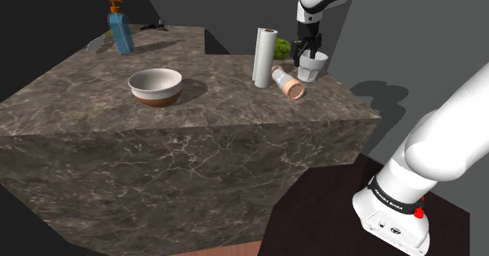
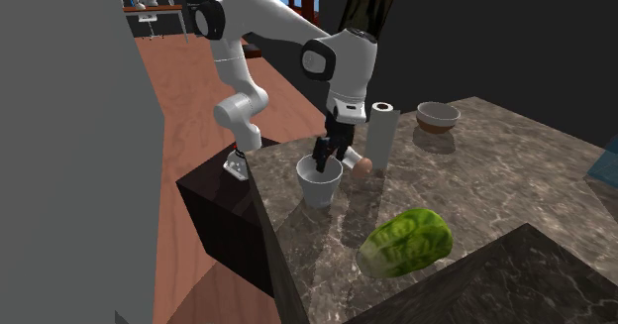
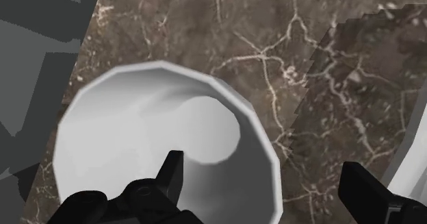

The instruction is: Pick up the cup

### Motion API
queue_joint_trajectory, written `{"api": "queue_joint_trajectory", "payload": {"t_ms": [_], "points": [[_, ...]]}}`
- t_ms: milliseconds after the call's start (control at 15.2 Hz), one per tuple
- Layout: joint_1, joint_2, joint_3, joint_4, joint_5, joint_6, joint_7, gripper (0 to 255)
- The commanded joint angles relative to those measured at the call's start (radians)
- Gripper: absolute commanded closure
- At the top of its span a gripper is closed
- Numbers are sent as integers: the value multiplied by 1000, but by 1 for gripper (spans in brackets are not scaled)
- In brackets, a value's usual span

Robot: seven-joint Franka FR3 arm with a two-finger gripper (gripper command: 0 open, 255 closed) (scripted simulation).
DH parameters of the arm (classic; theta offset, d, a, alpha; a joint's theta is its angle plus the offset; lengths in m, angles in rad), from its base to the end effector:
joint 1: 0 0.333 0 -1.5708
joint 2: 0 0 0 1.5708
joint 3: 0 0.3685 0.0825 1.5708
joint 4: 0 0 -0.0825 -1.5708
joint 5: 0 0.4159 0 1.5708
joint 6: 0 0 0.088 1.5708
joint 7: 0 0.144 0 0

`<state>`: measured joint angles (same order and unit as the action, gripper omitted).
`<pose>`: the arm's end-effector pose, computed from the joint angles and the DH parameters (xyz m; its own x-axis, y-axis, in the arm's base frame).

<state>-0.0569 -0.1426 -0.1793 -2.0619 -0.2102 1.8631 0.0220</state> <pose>0.5085 -0.1498 0.4968 0.9795 -0.1927 -0.0591 -0.1801 -0.9684 0.1724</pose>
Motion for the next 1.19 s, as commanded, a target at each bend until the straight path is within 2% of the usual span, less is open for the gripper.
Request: {"api": "queue_joint_trajectory", "payload": {"t_ms": [0, 594, 1122], "points": [[0, 0, 0, -6, 0, 6, 1, 255], [0, 1, 0, -5, 0, 6, 1, 255], [2, -11, 4, 89, 4, -99, -14, 255]]}}
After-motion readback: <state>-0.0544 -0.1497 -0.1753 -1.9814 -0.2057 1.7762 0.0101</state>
